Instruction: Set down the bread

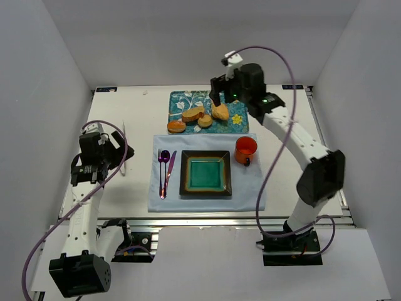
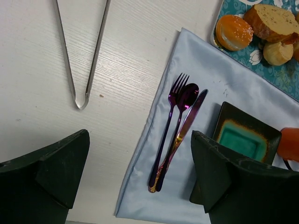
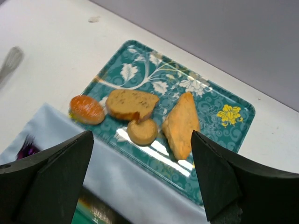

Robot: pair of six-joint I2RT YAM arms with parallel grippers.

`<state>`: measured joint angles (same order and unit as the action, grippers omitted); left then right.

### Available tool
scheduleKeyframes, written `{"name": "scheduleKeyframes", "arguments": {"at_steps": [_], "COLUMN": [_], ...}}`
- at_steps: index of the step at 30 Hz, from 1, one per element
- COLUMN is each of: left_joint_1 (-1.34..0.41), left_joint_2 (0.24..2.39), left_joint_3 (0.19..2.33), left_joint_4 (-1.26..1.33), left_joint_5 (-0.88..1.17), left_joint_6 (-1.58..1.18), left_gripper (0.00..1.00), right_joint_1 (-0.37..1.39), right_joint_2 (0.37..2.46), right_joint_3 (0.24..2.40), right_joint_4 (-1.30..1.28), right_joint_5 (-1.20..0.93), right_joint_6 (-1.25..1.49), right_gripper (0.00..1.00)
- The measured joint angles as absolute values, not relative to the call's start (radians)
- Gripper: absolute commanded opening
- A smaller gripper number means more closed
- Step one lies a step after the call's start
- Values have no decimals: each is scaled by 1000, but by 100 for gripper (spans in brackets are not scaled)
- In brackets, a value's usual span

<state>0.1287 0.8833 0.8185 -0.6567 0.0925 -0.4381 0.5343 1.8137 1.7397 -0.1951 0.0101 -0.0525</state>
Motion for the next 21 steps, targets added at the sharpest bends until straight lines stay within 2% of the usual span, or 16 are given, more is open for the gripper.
{"name": "scheduleKeyframes", "arguments": {"at_steps": [1, 3, 4, 5, 6, 7, 8, 9, 10, 11, 12, 13, 16, 21], "left_joint_1": [129, 129, 129, 129, 129, 129, 129, 129, 130, 130, 131, 132, 135, 136], "left_joint_2": [889, 897, 903, 908, 915, 922, 929, 942, 958, 977, 1000, 1037, 1180, 1355], "left_joint_3": [818, 818, 818, 818, 818, 818, 818, 818, 818, 818, 818, 821, 833, 834], "left_joint_4": [-652, -648, -647, -645, -641, -639, -635, -630, -621, -616, -615, -618, -621, -619], "left_joint_5": [91, 82, 75, 66, 57, 44, 33, 20, 6, -4, -13, -20, -40, -71], "left_joint_6": [-438, -438, -438, -438, -438, -441, -431, -422, -420, -414, -408, -397, -359, -309], "left_gripper": [98, 95, 91, 83, 46, 31, 24, 24, 27, 47, 47, 72, 89, 93], "right_joint_1": [511, 451, 405, 354, 298, 249, 203, 173, 159, 155, 160, 167, 184, 176], "right_joint_2": [1758, 1667, 1623, 1583, 1549, 1525, 1503, 1485, 1468, 1449, 1425, 1396, 1300, 1209], "right_joint_3": [1692, 1609, 1556, 1505, 1456, 1419, 1383, 1353, 1325, 1295, 1258, 1217, 1101, 1017], "right_joint_4": [-195, -199, -194, -193, -193, -199, -205, -215, -227, -234, -241, -241, -246, -253], "right_joint_5": [-36, -170, -270, -378, -469, -538, -593, -636, -673, -721, -738, -765, -820, -845], "right_joint_6": [-55, -87, -110, -131, -146, -150, -164, -180, -194, -228, -224, -243, -256, -266], "right_gripper": [88, 56, 33, 0, 0, 0, 0, 13, 37, 65, 71, 74, 78, 79]}}
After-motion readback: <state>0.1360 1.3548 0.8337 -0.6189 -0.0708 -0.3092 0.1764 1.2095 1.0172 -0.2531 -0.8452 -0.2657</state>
